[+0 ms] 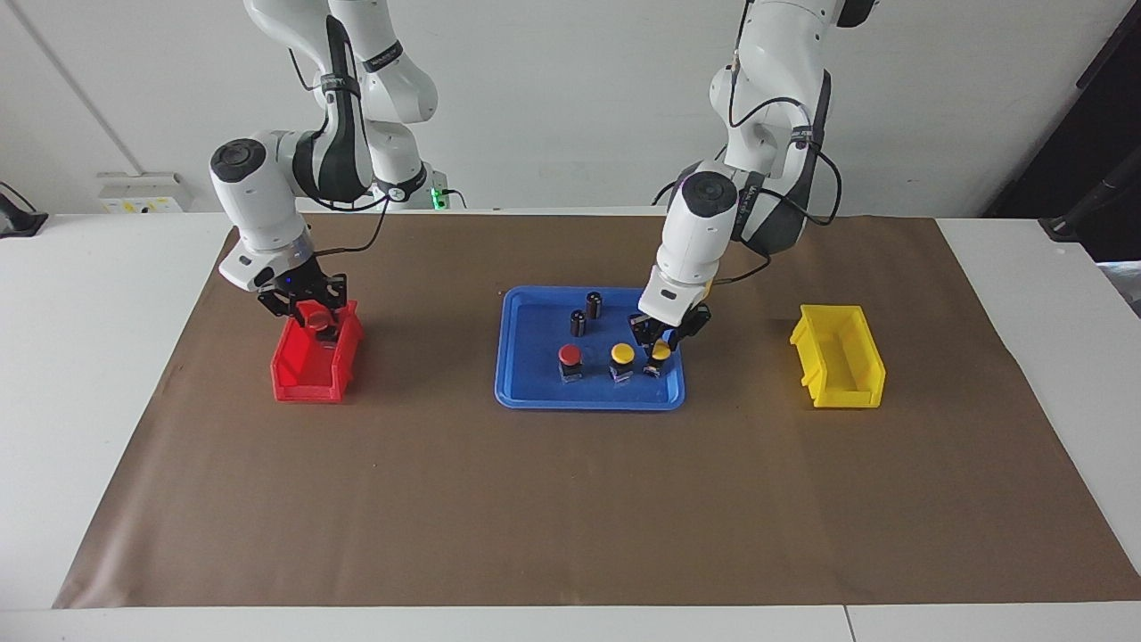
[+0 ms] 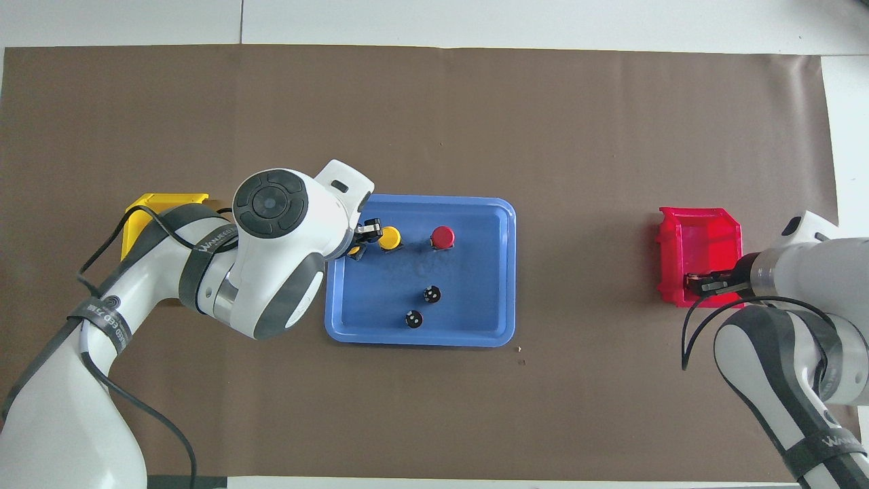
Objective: Sort red and yellow buttons by color
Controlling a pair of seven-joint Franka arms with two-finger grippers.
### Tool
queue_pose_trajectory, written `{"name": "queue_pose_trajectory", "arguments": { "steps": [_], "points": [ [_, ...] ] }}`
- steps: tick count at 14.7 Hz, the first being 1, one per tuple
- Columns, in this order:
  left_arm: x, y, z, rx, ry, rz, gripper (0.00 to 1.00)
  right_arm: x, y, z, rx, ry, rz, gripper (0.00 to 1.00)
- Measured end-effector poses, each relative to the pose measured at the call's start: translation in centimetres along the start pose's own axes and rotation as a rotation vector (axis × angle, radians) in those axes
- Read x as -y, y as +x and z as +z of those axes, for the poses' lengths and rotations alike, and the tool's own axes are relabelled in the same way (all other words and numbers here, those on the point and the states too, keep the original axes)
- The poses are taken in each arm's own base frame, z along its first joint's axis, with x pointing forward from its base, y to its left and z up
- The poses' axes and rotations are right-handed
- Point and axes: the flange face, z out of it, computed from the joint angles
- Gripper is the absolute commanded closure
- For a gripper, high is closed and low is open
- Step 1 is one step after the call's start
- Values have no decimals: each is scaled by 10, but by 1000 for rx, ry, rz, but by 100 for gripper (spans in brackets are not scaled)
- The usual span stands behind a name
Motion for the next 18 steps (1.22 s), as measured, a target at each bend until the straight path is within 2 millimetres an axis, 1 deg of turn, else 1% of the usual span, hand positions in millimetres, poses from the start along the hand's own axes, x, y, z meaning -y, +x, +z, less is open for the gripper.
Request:
{"name": "queue_pose_trajectory", "arguments": {
  "steps": [1,2,3,4,5,6,7,8,9,10,11,12,13,14,15,16,18],
  "points": [
    [-2,2,-10,6,5,1,96,-1,6,-11,8,2,-2,31],
    [-3,4,-22,1,2,0,98,-2,15,-27,17,3,-6,30],
    [-3,7,-34,-10,-4,-5,99,0,26,-46,22,5,-12,27],
    [1,12,-48,-28,-15,-15,99,6,38,-66,24,19,-9,24],
    [9,18,-65,-43,-22,-32,99,19,54,-88,21,35,8,23],
    [23,25,-83,-48,-19,-38,99,37,72,-108,12,46,28,23],
    [47,35,-101,-44,-8,-17,99,64,92,-125,-4,54,52,23],
    [82,46,-119,-33,5,13,99,97,110,-137,-22,59,87,23],
    [120,57,-134,-21,16,37,99,132,125,-143,-36,66,131,23],
    [164,67,-146,-8,22,65,99,172,141,-147,-47,77,181,23],
    [200,74,-153,1,24,99,99,214,156,-147,-53,89,222,23],
    [231,79,-152,10,25,133,99,254,169,-142,-51,98,251,23],
    [254,81,-146,21,26,156,99,294,180,-132,-43,103,271,23],
    [271,81,-137,31,26,168,99,328,189,-119,-39,97,286,23],
    [282,81,-127,37,26,179,99,353,195,-105,-46,85,297,23],
    [290,80,-118,45,26,195,99,368,200,-92,-52,84,303,23],
    [301,77,-102,63,26,217,99,386,200,-70,-44,79,306,23]
  ]
}}
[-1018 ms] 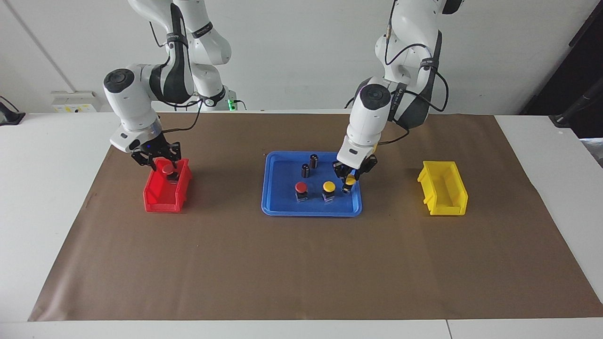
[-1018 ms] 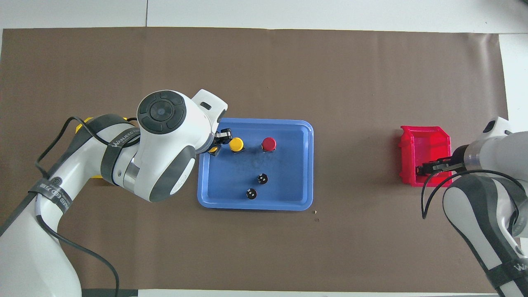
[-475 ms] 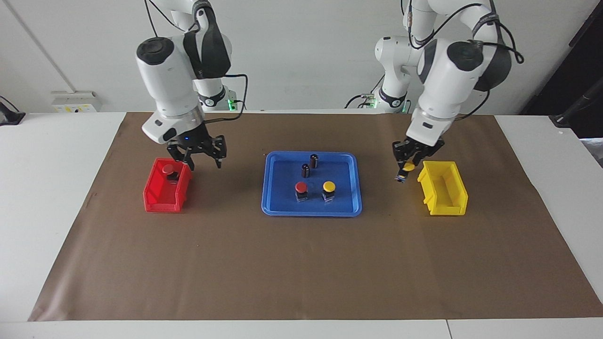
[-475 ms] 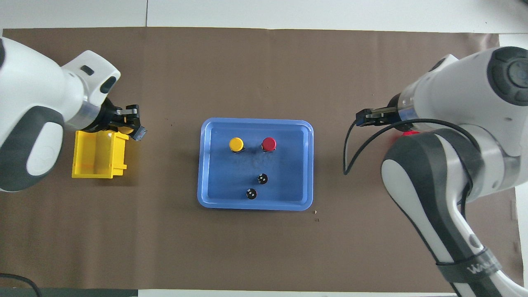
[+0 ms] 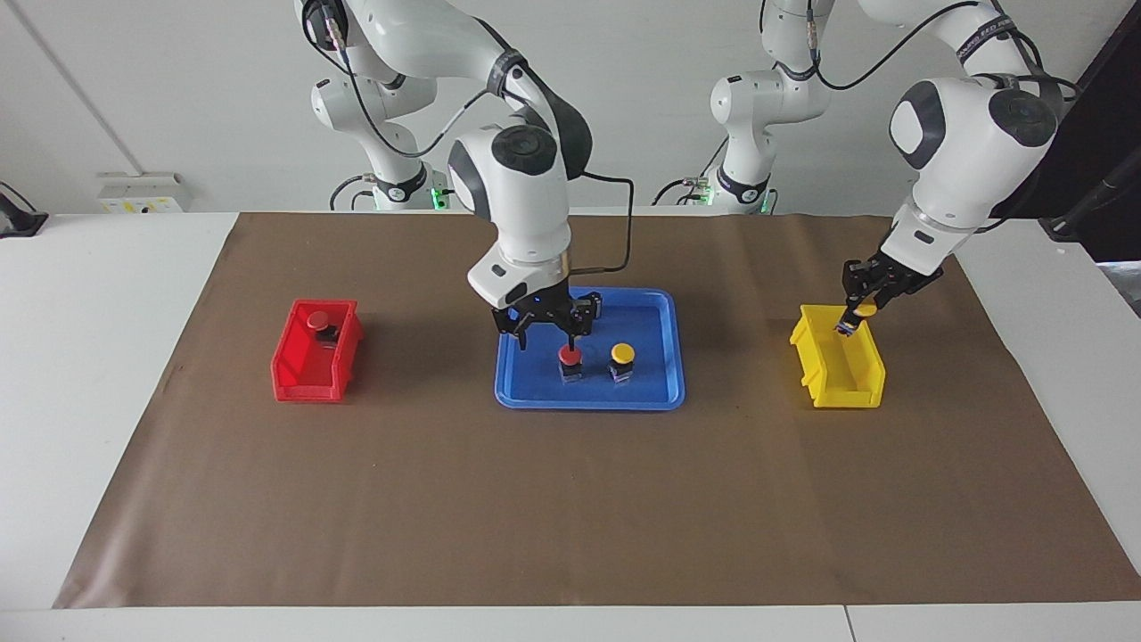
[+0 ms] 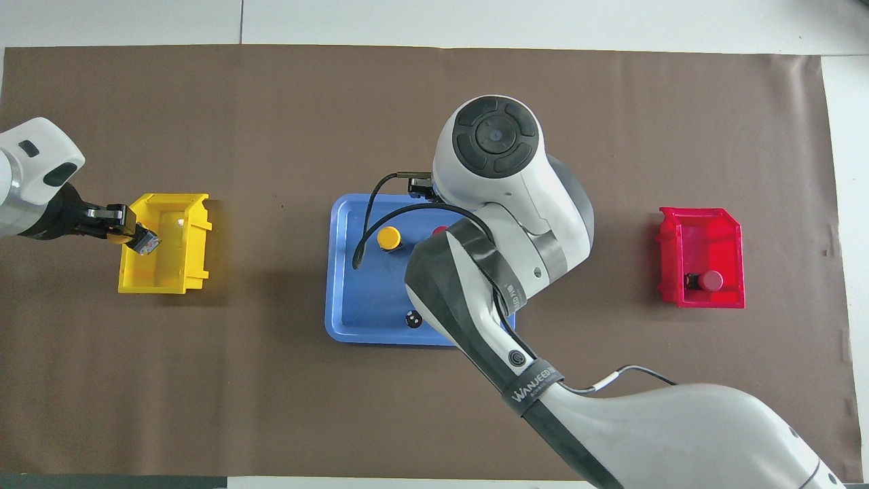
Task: Sort red and yellow buttons by color
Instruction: 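Release the yellow button in the bin while the right gripper grasps red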
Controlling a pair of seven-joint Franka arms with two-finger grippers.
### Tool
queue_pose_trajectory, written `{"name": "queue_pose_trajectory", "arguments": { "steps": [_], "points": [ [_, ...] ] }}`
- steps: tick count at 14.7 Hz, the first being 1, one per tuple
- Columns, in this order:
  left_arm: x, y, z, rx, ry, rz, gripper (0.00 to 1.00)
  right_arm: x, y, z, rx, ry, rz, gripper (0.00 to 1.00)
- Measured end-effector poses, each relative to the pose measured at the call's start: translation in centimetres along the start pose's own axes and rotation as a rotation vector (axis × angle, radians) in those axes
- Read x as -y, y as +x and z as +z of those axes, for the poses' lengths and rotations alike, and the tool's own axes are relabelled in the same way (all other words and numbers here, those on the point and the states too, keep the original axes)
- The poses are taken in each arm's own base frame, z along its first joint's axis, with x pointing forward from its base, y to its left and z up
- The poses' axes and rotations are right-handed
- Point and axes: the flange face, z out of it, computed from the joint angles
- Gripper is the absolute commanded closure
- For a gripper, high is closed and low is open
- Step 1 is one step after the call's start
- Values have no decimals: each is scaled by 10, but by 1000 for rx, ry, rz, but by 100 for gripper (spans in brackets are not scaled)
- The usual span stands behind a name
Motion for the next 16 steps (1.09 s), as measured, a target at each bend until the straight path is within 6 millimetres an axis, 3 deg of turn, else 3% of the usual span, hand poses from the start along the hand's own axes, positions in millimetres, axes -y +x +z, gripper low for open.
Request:
{"name": "queue_pose_trajectory", "arguments": {
  "steps": [3,7,10,12,14,16],
  "points": [
    [8,-5,30,1,-1,-1,99,11,-10,27,9,-6,0,25],
    [10,-17,77,-9,1,-23,99,6,-22,62,11,-6,-7,28],
    [10,-24,98,-11,1,-26,98,7,-31,70,22,-14,-16,32],
    [10,-25,104,-27,2,-30,44,5,-34,73,23,-14,-17,38],
    [13,-26,105,-30,2,-38,41,3,-37,76,29,-20,-17,45],
    [15,-26,105,-29,2,-47,44,1,-39,77,33,-23,-18,60]
  ]
}}
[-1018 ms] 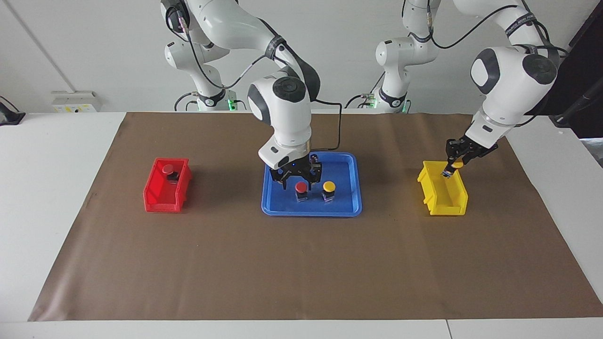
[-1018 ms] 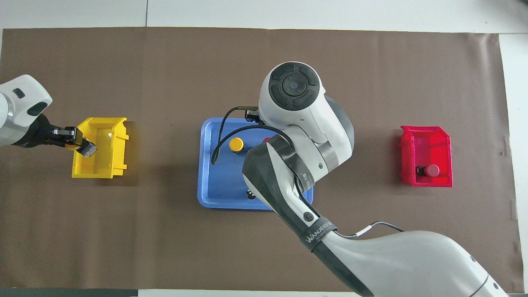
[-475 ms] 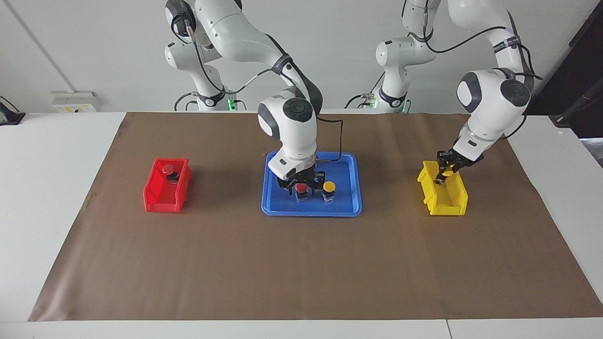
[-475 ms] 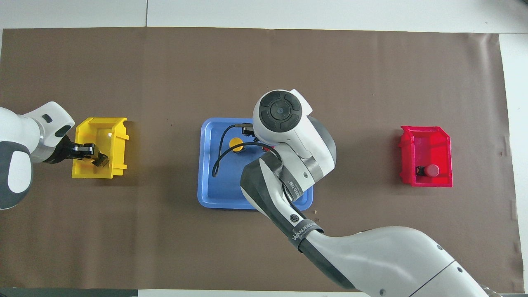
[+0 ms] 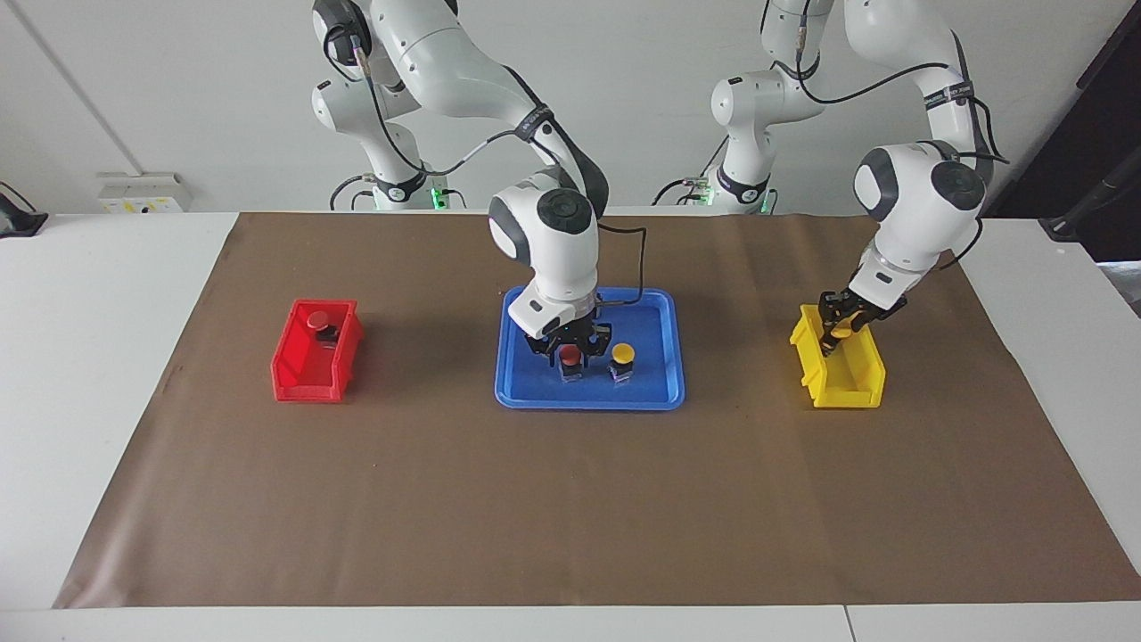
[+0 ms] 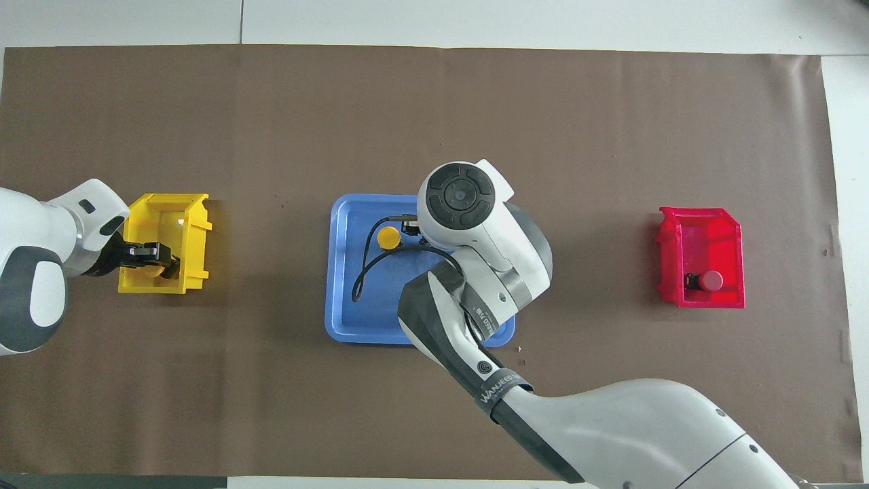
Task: Sort red and yellow buttons by color
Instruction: 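Release the yellow button in the bin while the right gripper grasps red, then carry the red button to the red bin with the right gripper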
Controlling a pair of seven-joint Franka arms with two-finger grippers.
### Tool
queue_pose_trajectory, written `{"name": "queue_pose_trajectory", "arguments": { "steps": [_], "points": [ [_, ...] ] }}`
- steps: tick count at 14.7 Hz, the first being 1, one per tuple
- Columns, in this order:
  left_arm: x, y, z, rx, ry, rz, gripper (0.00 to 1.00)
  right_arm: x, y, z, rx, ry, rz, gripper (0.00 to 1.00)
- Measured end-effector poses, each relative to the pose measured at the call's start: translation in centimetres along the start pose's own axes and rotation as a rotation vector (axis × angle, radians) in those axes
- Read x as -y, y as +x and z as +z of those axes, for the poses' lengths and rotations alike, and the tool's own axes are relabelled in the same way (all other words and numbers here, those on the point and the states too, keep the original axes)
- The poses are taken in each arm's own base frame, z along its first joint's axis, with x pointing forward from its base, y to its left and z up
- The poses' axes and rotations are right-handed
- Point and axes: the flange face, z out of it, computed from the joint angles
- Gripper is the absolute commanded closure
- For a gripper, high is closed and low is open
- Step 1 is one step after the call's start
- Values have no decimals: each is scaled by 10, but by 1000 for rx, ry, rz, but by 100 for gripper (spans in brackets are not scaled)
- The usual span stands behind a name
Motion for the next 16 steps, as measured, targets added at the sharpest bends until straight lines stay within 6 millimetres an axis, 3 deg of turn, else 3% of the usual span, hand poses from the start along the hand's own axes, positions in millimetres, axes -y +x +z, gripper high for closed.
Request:
{"name": "queue_pose_trajectory", "arguments": {
  "steps": [2,4,5,6,8,10,12,14,16],
  "points": [
    [0,0,0,3,0,-13,44,0,0,0,0,0,0,81],
    [0,2,-6,11,-1,-29,39,0,0,-1,-1,1,0,82],
    [0,5,-16,21,-1,-33,28,-1,2,-5,-1,-1,2,82],
    [-1,10,-32,28,-1,-32,4,-4,6,-15,2,-11,5,82],
    [-5,19,-78,35,-1,-24,0,-26,25,-50,-2,-30,-6,82],
    [-11,23,-129,36,1,-13,0,-91,49,-96,11,-53,-41,82],
    [-15,20,-178,34,6,-3,0,-180,63,-132,29,-66,-90,82],
    [-18,16,-219,19,11,12,0,-263,62,-146,42,-70,-134,82],
    [-30,18,-230,-8,12,33,0,-318,57,-142,68,-72,-173,82]
  ]
}}
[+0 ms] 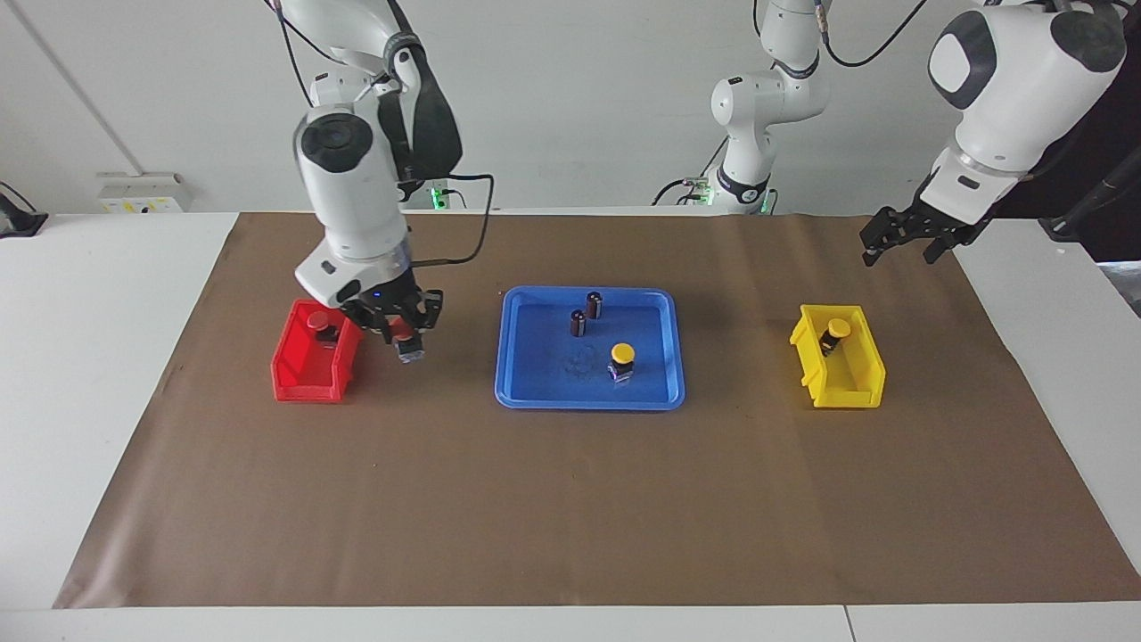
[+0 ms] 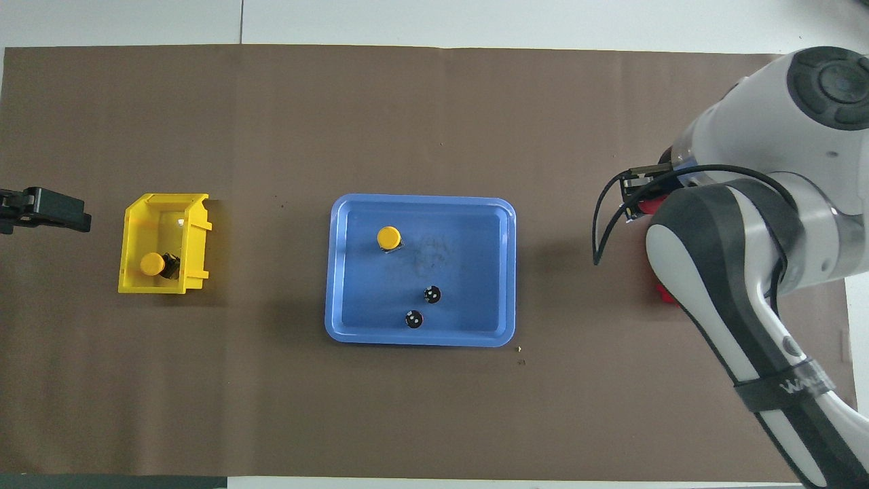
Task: Sort red and yellow buttons by color
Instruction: 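Carry the red button to the red bin with the right gripper, then grasp the last yellow button in the tray with the left gripper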
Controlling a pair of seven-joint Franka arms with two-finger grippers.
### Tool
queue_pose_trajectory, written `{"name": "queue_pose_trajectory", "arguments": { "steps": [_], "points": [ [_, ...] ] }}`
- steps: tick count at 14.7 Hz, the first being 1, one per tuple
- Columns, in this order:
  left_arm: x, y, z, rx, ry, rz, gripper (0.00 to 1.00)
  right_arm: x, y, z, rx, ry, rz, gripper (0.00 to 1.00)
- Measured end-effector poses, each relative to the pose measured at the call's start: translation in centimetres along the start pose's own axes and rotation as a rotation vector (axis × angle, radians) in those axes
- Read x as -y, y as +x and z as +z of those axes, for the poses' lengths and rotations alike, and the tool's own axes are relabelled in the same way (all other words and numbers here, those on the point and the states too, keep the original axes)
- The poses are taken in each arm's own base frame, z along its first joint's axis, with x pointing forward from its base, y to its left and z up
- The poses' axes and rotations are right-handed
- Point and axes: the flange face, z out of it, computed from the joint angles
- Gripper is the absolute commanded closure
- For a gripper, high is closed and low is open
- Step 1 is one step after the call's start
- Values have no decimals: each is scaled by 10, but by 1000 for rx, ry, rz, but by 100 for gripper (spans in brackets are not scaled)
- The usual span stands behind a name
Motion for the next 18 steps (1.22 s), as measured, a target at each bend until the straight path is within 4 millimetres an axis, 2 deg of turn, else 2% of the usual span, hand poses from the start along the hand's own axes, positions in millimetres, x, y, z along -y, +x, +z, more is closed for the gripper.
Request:
{"name": "queue_pose_trajectory", "arguments": {
  "steps": [1,2,5,9,11,14,15,18],
  "points": [
    [-15,5,10,-17,-5,-13,0,-18,-4,8,8,1,-13,82],
    [-39,11,26,-38,-14,-51,0,-32,-6,15,9,2,-26,82],
    [-141,22,82,-63,-37,-129,0,-64,-10,33,-13,3,-58,82],
    [-263,24,154,-48,-52,-171,0,-72,-23,62,-57,-3,-98,82],
    [-310,22,187,-32,-40,-193,0,-77,-29,68,-57,-4,-112,82],
    [-358,14,220,-1,-15,-221,2,-87,-33,70,-72,-8,-121,82],
    [-368,13,227,0,-6,-227,8,-88,-33,75,-87,-10,-121,82],
    [-374,14,233,3,-2,-248,16,-84,-40,97,-107,-12,-125,82]
  ]
}}
